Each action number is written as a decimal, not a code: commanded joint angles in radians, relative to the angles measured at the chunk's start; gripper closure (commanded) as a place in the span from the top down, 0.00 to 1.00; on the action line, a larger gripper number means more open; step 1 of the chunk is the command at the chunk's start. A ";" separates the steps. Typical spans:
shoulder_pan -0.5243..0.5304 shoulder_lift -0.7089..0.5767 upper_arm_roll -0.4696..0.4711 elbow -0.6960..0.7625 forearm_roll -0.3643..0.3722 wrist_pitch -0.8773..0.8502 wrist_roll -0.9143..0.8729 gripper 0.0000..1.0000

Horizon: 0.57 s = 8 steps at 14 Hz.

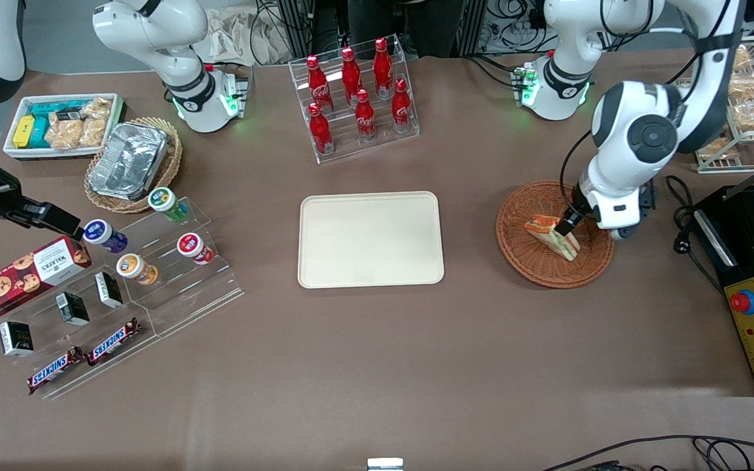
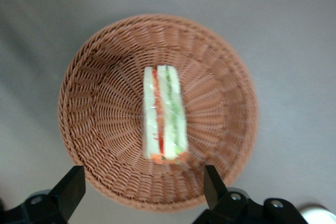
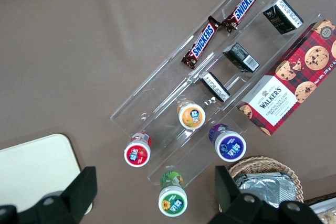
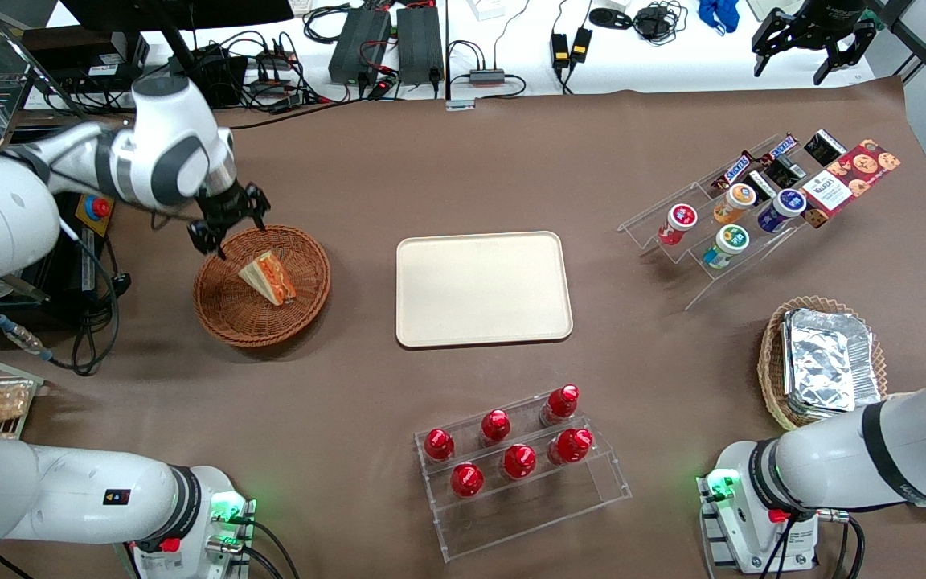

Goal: Place sandwich from basket to tray
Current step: 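Lower the open left gripper around the sandwich and close on it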

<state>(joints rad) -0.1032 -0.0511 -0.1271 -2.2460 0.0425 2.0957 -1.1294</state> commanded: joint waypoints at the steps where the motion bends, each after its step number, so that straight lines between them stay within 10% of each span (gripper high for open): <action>1: -0.006 0.014 -0.017 0.127 0.002 -0.103 -0.016 1.00; 8: -0.015 0.074 -0.031 0.180 0.014 -0.108 -0.018 1.00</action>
<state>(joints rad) -0.1059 -0.0336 -0.1571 -2.0872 0.0430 1.9905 -1.1301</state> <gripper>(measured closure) 0.000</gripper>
